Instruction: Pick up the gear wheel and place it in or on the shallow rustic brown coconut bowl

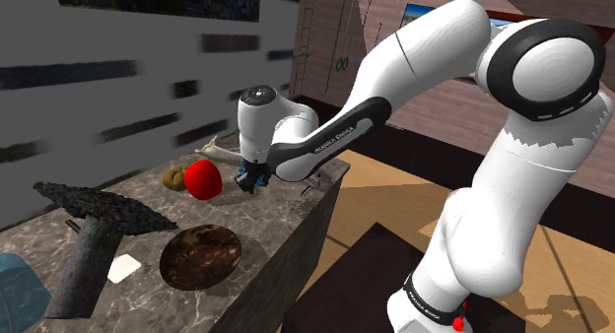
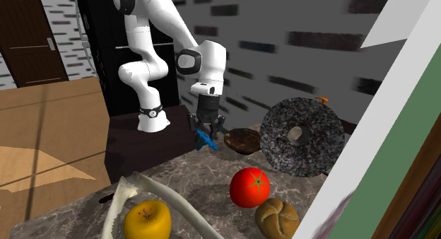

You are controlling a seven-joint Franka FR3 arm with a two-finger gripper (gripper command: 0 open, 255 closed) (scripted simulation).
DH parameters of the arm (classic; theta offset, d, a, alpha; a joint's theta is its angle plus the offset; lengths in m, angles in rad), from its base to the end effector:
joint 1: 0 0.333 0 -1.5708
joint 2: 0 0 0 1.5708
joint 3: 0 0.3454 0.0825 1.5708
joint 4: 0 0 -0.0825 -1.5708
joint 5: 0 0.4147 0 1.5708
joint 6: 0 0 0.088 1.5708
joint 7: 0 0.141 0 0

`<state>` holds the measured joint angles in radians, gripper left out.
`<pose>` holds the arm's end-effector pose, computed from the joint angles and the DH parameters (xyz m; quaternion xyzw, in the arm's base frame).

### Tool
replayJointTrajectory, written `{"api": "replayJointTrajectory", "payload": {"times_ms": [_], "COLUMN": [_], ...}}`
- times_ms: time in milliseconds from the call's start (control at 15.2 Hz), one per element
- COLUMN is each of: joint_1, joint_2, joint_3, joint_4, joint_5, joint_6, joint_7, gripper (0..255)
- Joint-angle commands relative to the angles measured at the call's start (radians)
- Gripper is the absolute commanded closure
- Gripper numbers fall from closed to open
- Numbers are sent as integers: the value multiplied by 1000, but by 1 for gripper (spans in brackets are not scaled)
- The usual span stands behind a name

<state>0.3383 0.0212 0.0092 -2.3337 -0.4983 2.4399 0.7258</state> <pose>0.5148 0.1744 0.3112 0.9851 -0.0039 0.1207 0.1224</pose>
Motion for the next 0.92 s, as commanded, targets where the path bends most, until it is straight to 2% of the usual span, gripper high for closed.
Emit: {"api": "replayJointTrajectory", "payload": {"times_ms": [0, 396, 858], "joint_1": [19, 102, 199], "joint_2": [-3, 19, 87], "joint_3": [18, 96, 180], "joint_4": [1, 39, 135], "joint_5": [1, 8, 16], "joint_6": [-17, -86, -178], "joint_7": [33, 174, 327], "gripper": [255, 255, 255]}}
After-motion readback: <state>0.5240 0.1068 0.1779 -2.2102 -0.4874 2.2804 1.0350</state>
